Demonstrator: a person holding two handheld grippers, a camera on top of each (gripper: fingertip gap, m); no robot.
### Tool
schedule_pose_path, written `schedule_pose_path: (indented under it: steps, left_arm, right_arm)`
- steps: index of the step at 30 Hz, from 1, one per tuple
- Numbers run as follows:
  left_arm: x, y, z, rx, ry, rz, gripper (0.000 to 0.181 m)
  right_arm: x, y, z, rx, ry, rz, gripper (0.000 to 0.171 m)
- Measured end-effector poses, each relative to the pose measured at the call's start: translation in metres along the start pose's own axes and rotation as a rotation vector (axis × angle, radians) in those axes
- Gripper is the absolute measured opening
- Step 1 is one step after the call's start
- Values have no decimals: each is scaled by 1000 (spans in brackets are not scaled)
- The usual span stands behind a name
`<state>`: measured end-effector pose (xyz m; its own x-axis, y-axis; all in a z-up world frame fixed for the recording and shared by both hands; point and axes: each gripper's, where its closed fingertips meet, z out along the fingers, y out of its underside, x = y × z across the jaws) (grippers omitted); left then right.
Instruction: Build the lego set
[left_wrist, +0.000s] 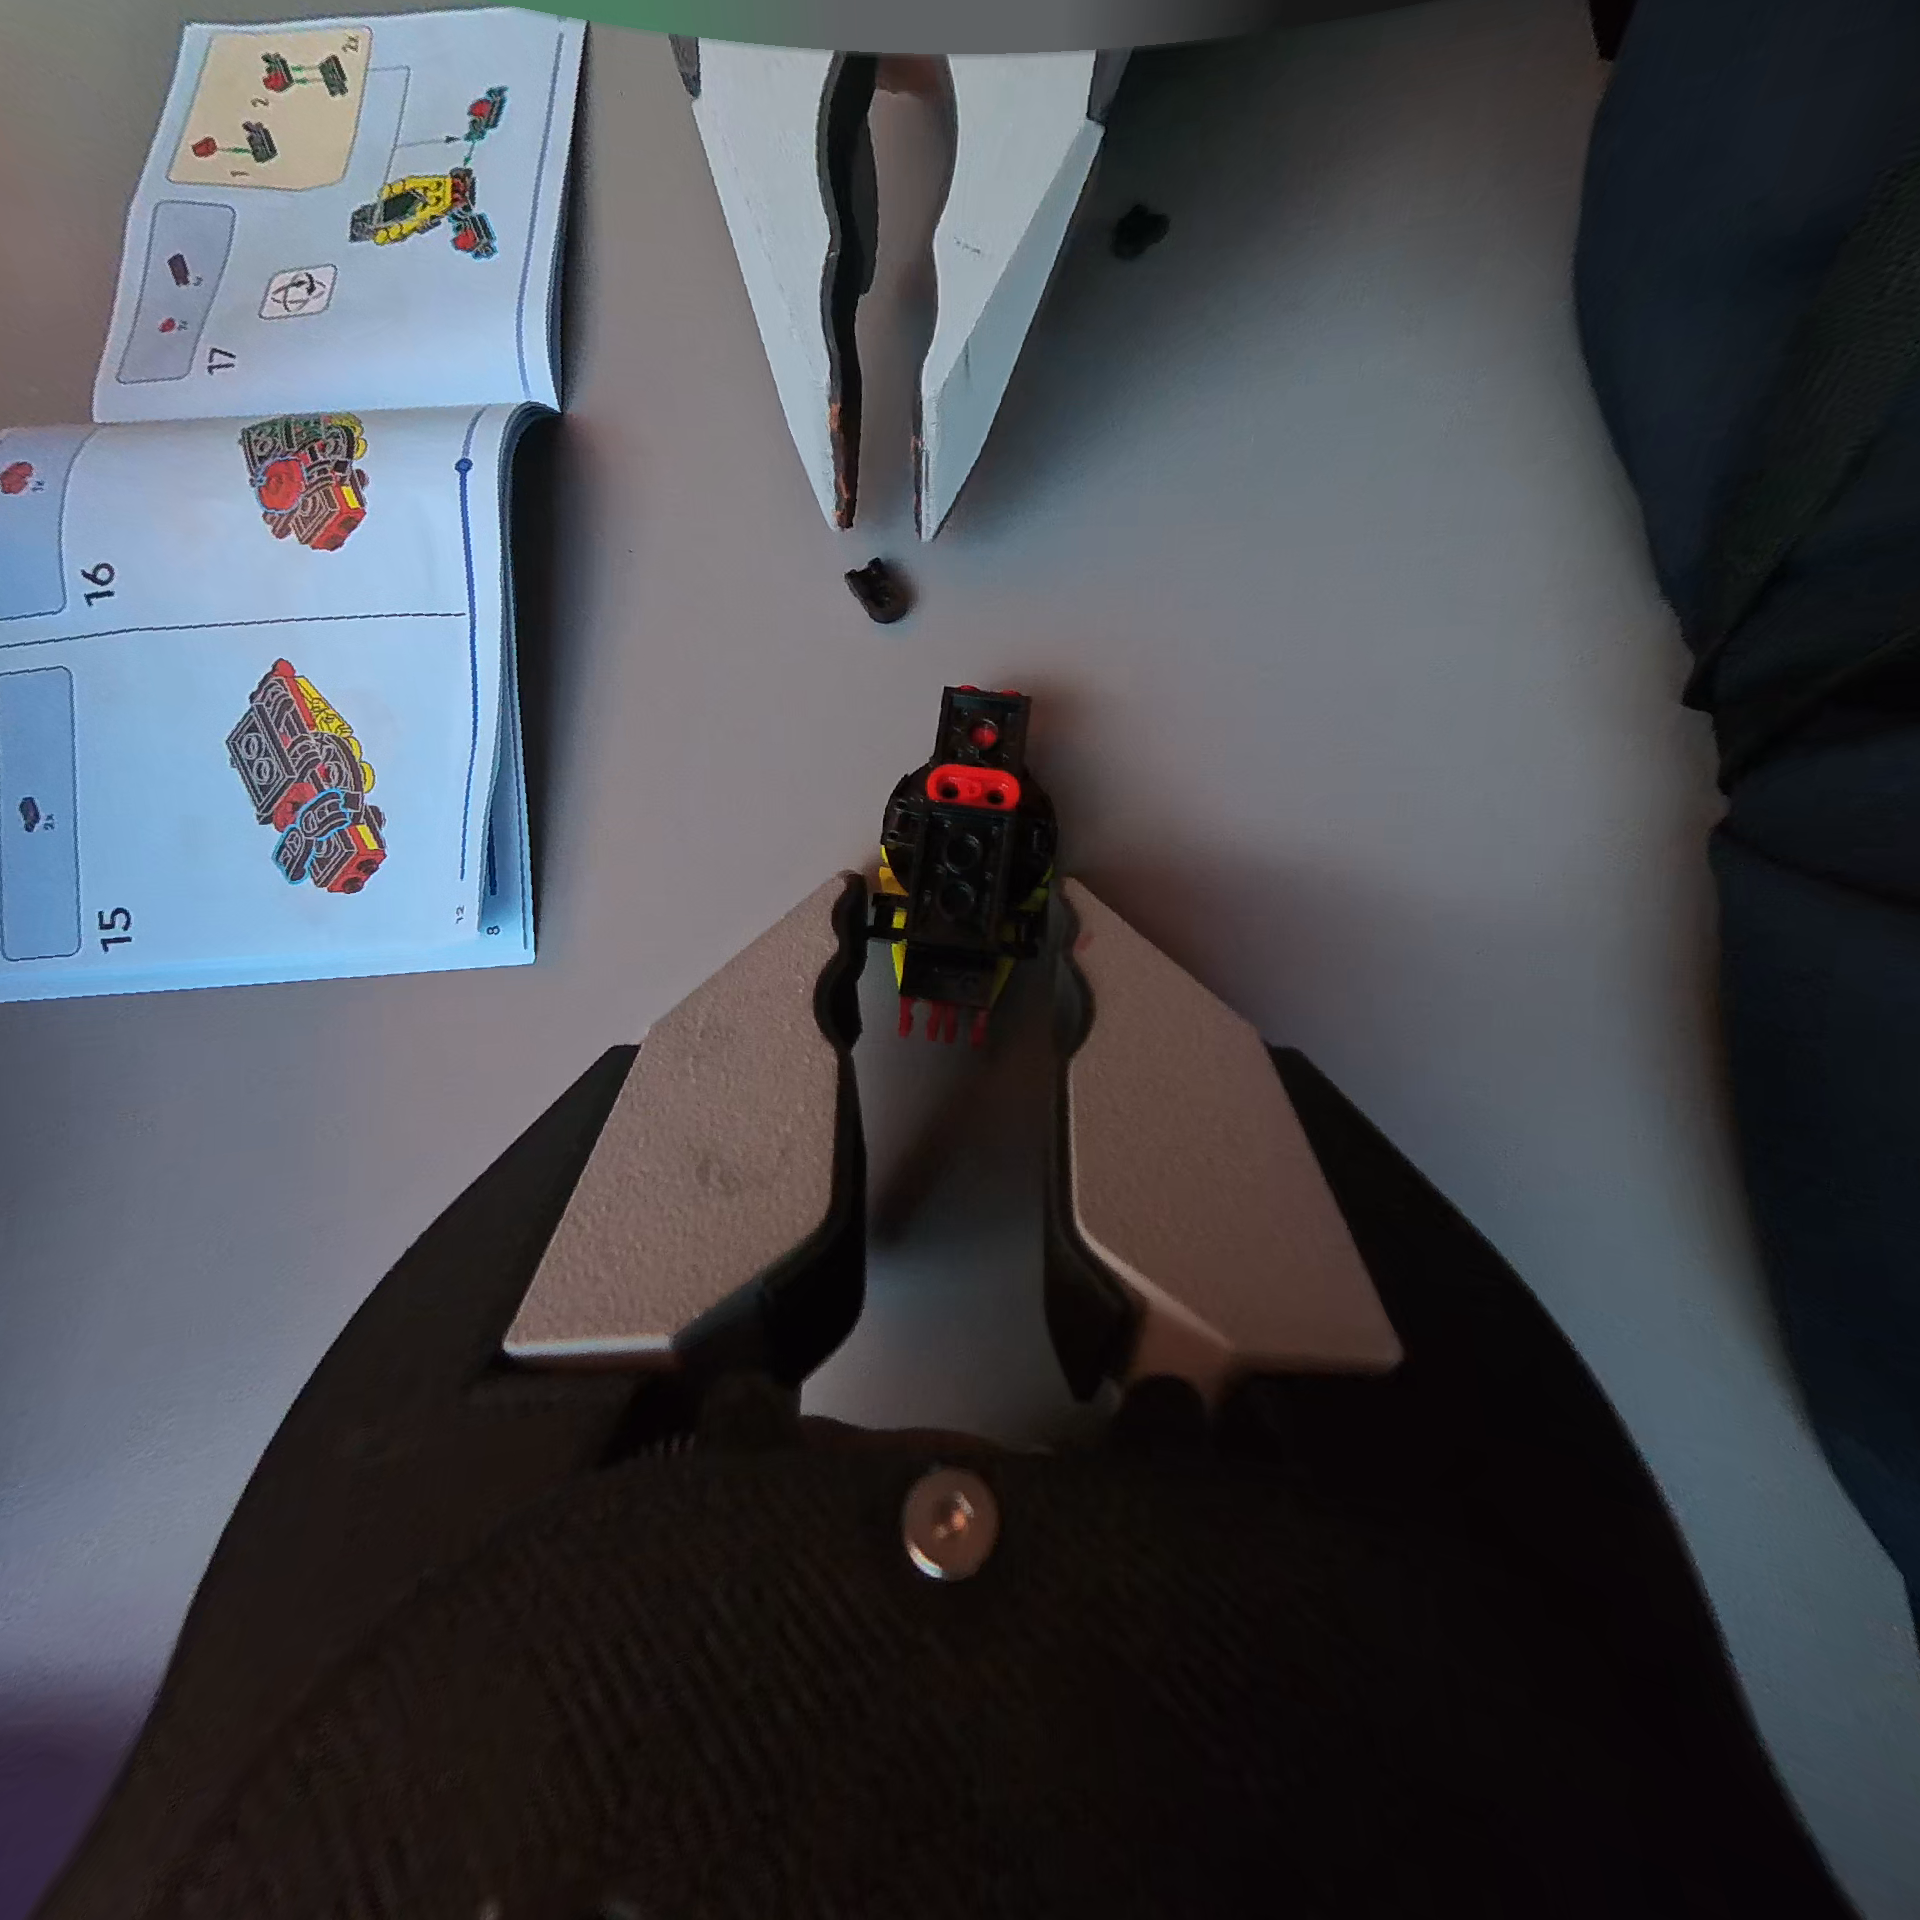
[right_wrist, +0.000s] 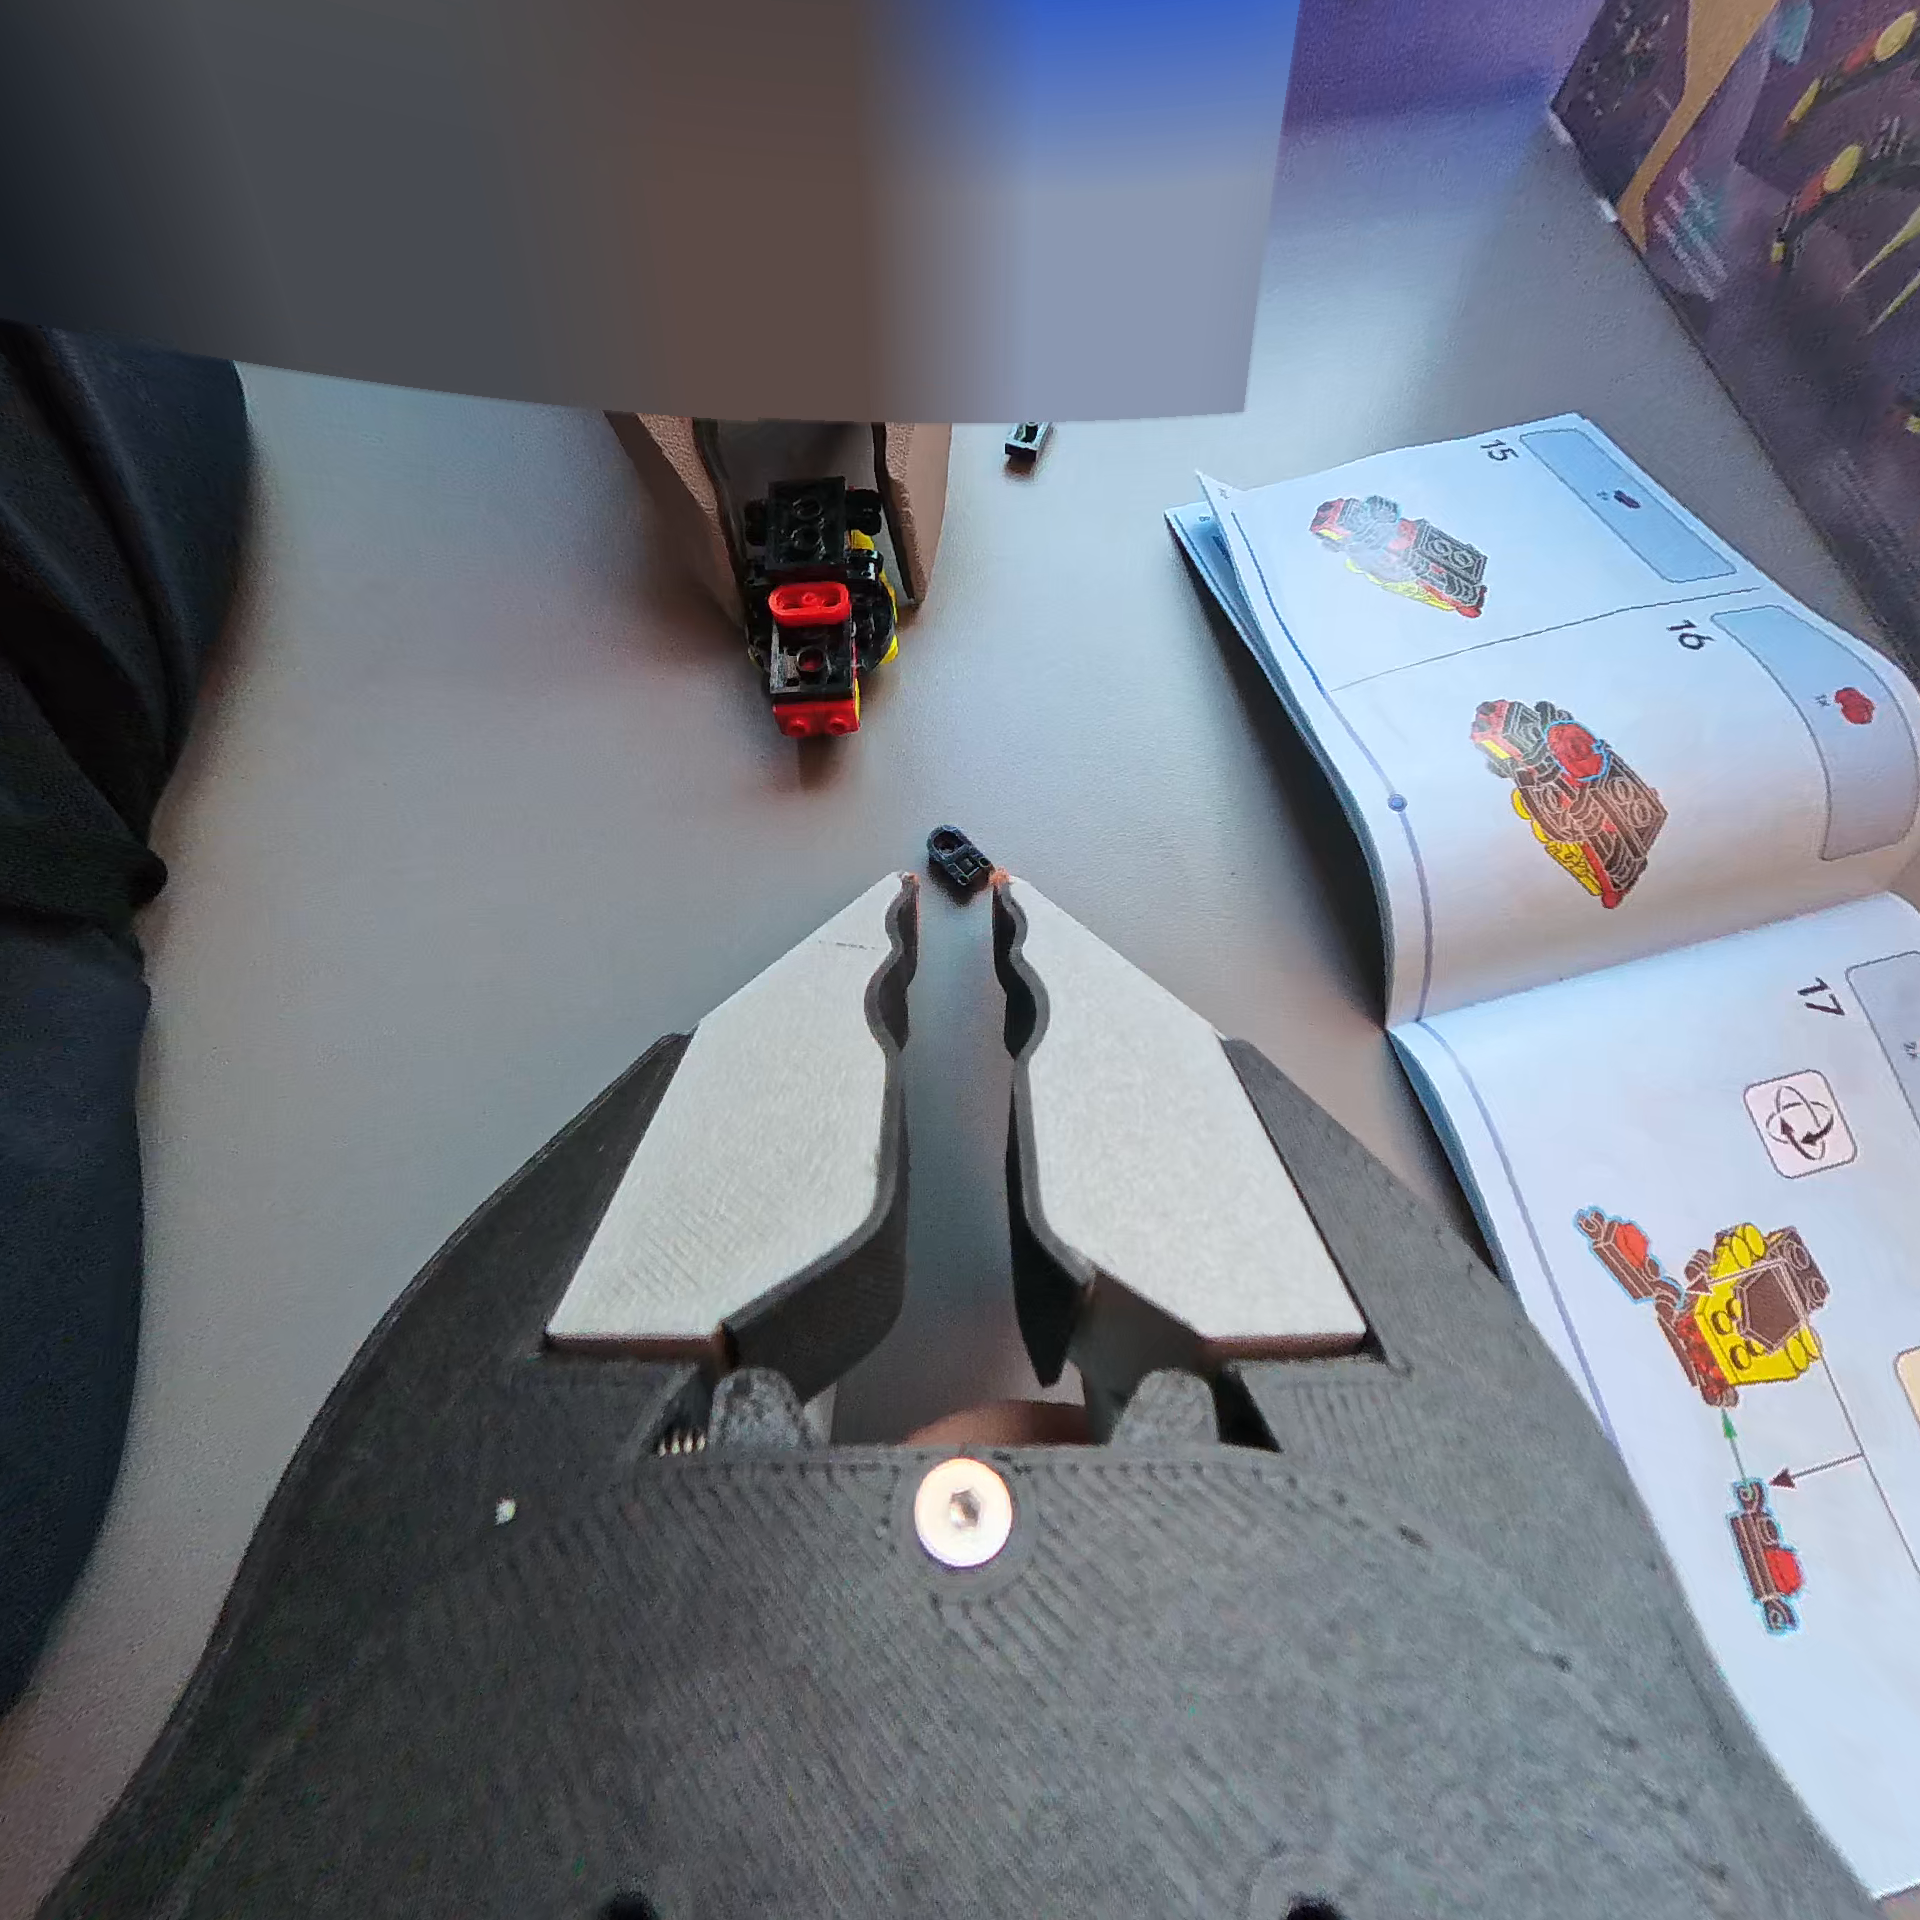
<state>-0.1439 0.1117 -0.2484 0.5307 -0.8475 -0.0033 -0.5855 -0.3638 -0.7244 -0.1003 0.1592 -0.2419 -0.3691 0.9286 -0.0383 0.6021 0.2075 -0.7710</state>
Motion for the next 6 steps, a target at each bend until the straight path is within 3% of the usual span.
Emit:
schedule_pose_path:
  steps: [6]
  left_arm:
    - [0, 1, -1, 1, -12, 5, 32]
  right_arm:
    - [-4, 1, -3, 7, 0, -19, 11]
